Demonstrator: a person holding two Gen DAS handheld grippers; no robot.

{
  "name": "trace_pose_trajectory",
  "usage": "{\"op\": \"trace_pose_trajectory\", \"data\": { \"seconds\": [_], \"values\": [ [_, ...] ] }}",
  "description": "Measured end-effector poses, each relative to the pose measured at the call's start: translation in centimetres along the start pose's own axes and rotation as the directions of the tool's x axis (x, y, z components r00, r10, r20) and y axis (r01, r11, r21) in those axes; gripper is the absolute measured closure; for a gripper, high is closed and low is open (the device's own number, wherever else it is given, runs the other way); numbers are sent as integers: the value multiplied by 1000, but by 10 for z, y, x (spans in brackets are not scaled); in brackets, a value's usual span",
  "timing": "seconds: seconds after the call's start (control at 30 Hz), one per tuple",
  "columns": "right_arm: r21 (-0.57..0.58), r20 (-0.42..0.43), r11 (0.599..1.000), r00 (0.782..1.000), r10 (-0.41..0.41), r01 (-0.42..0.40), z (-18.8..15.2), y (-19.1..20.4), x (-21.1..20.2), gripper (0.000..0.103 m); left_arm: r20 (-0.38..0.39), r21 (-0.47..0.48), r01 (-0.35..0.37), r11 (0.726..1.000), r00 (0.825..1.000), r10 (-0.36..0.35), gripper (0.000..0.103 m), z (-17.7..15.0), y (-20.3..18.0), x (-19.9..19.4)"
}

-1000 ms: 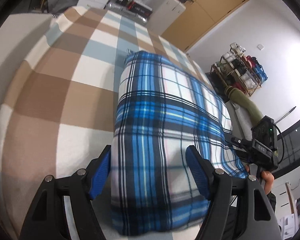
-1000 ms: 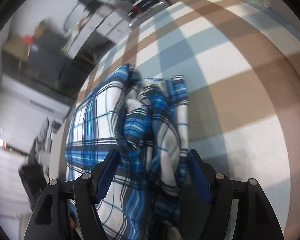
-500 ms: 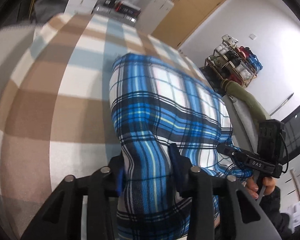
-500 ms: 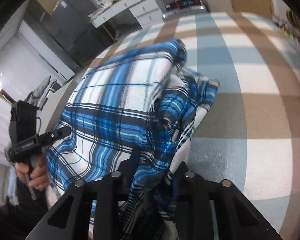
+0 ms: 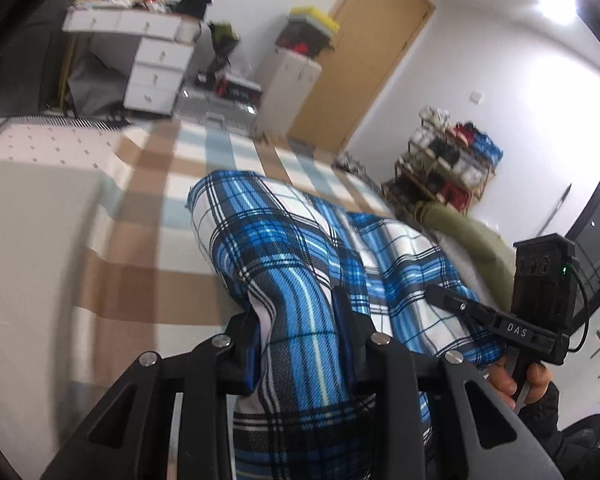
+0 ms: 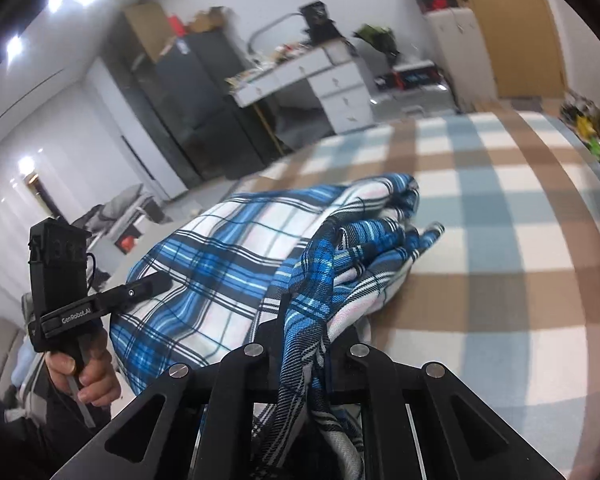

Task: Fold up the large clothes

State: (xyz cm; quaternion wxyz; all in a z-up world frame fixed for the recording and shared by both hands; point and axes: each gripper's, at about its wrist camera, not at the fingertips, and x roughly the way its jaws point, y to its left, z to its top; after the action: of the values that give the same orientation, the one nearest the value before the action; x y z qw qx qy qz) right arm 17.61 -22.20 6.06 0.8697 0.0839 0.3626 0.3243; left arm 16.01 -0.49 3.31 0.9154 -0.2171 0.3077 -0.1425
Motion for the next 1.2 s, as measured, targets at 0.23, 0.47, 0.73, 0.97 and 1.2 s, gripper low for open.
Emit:
{"op": "trace_pose_trajectory", "data": {
  "seconds": [0.23,0.47,0.73,0.97,1.2],
  "values": [
    [-69,78,991,990,119,-114,28,79,21,93,184,-4,-98,995,978,97,79,19,28,-81],
    [-161,107,957,959,261,-243,63,189,76,93,334,-61,-288,956,897,291,78,42,83,-162],
    [-73,-243,969,947,211,-235,33,251,239,74,157,-272,-537,798,794,588,73,37,220,-144],
    [-129,-266,975,954,141,-180,8,232,249,69,118,-355,-619,701,714,690,65,-5,255,-126],
    [-189,-286,945,936,206,-266,-2,259,246,69,213,-238,-626,742,712,669,61,-20,224,-131]
  ]
}}
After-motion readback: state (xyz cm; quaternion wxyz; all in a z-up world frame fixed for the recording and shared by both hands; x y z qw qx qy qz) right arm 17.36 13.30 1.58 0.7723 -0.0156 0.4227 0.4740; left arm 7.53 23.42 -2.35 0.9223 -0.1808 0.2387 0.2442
